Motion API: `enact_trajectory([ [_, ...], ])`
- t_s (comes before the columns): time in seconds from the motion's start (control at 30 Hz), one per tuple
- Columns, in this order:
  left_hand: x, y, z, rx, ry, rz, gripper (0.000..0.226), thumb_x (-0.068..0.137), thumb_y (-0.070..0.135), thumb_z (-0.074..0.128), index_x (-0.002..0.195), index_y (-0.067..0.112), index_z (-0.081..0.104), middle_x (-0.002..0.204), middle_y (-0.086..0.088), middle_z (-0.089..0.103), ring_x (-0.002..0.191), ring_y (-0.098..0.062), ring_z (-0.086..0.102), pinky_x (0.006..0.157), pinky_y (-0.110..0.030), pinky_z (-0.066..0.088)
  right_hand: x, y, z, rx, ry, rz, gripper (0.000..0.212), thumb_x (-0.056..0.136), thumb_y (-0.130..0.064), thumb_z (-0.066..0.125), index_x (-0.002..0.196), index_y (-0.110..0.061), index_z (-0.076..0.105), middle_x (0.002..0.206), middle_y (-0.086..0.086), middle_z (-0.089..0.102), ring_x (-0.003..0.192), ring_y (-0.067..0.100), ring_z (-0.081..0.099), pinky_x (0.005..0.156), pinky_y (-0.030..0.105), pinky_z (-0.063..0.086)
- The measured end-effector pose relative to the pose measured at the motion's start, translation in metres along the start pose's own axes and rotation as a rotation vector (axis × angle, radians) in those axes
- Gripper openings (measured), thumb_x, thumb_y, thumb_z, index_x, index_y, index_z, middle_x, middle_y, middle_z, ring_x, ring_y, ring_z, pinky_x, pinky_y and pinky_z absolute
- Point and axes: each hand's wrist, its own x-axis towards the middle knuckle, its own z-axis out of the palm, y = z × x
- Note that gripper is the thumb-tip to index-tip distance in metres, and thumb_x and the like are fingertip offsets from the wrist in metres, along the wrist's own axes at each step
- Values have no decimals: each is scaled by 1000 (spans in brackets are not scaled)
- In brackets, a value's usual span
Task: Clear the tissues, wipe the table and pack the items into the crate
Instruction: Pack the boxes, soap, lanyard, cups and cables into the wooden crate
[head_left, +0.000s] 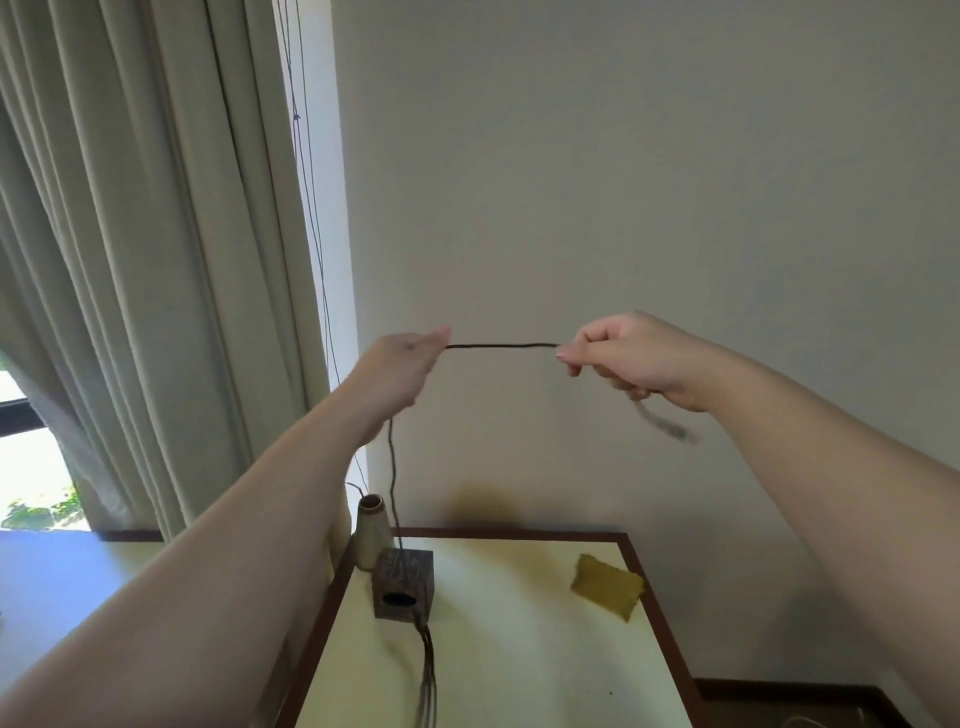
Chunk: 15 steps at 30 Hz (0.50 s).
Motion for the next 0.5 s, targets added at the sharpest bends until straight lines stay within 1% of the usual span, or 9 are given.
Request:
enact_trajectory([
  [0.07,-4,-11,-4,104,15,-52,52,100,64,48,83,16,60,90,0,57,77,-23,54,71,-30,38,-5,11,-2,-1,-6,17,34,98,-45,66,78,-18,71,57,-7,35,51,15,25,50,30,20],
  [0.13,-11,-7,6,123,-46,-60,57,103,61,45,80,14,67,86,0,65,73,-20,61,68,-30,43,-6,9,6,-15,-10,15,36,100,-47,63,82,-17,72,54,-9,35,50,15,24,48,28,20],
  [0.2,-20,12,25,-2,-156,-54,61,105,60,40,82,11,69,78,-5,69,67,-21,64,74,-32,51,-4,-2,19,-44,-5,-13,35,102,-45,60,85,-17,72,47,-15,35,48,13,26,44,25,21],
  [0.3,-27,40,50,-236,-281,-114,58,106,60,38,89,13,68,73,-7,69,63,-24,63,84,-37,59,-1,-16,36,-62,-20,-70,35,103,-43,59,83,-16,70,49,-15,40,52,14,29,47,27,22],
  [0.33,-27,45,55,-278,-284,-122,55,106,60,39,89,16,67,70,-2,65,60,-21,59,84,-39,60,0,-19,37,-37,-19,-73,35,102,-42,59,81,-16,69,52,-12,40,54,15,29,48,28,22],
  [0.37,-28,48,57,-284,-263,-115,51,105,60,42,87,20,66,68,3,59,58,-18,53,79,-38,61,1,-19,37,-5,-9,-67,35,102,-42,60,79,-17,69,55,-8,38,55,16,28,49,29,21],
  [0.4,-28,47,56,-251,-219,-91,47,104,60,45,85,21,65,69,6,53,60,-16,48,73,-35,57,0,-17,35,17,-2,-56,35,101,-42,61,79,-17,69,57,-6,36,54,16,28,49,29,21],
  [0.43,-27,44,52,-201,-162,-63,43,103,58,49,85,21,63,73,5,50,64,-17,45,69,-32,50,-2,-14,31,31,-5,-47,35,101,-43,62,80,-17,70,57,-5,35,53,16,28,48,29,21],
  [0.5,-21,30,37,-94,-63,-24,39,102,54,54,91,17,60,83,-1,48,73,-21,44,69,-33,40,-9,-2,23,27,-38,-32,36,100,-47,63,81,-18,73,58,-2,35,52,16,28,49,29,23],
])
